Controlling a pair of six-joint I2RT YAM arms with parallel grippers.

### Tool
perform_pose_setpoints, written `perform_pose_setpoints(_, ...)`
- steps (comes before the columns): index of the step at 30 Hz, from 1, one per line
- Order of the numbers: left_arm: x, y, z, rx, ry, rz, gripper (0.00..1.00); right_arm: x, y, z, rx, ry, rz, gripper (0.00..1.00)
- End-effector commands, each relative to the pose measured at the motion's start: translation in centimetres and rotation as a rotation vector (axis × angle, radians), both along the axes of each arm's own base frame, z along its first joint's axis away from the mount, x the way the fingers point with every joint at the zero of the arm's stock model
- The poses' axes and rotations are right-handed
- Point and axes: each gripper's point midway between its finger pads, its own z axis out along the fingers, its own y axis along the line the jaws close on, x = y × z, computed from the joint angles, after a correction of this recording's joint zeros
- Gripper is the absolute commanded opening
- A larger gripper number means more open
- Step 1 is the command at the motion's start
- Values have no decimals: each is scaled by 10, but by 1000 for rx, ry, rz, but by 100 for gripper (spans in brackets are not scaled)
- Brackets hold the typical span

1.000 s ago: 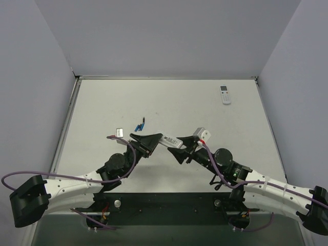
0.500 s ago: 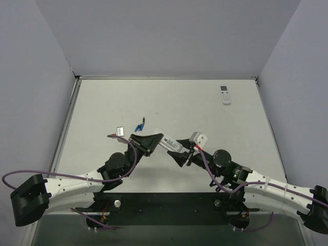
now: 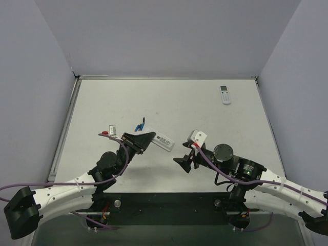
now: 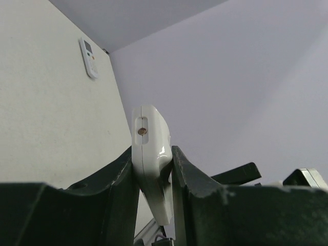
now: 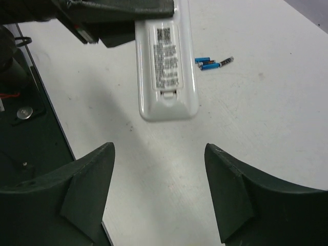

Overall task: Load the batteries into the remote control
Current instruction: Adjust the remote control.

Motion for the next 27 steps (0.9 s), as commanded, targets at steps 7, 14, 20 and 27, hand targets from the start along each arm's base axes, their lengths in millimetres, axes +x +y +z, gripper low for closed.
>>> perform_pose_setpoints(7, 7, 25, -8, 113, -38, -50, 0, -14, -16, 21, -102, 114, -3, 72)
perform_pose_setpoints(14, -2, 12, 2, 152, -74, -136, 0, -7, 15, 17, -151, 198, 17, 77)
perform_pose_setpoints(20, -3, 5, 7, 127, -80, -167, 0, -1, 38, 5, -182, 291, 3, 77)
perform_pose_setpoints(27, -2, 3, 10, 112, -86, -170, 0, 4, 49, -15, -203, 367, -41, 75)
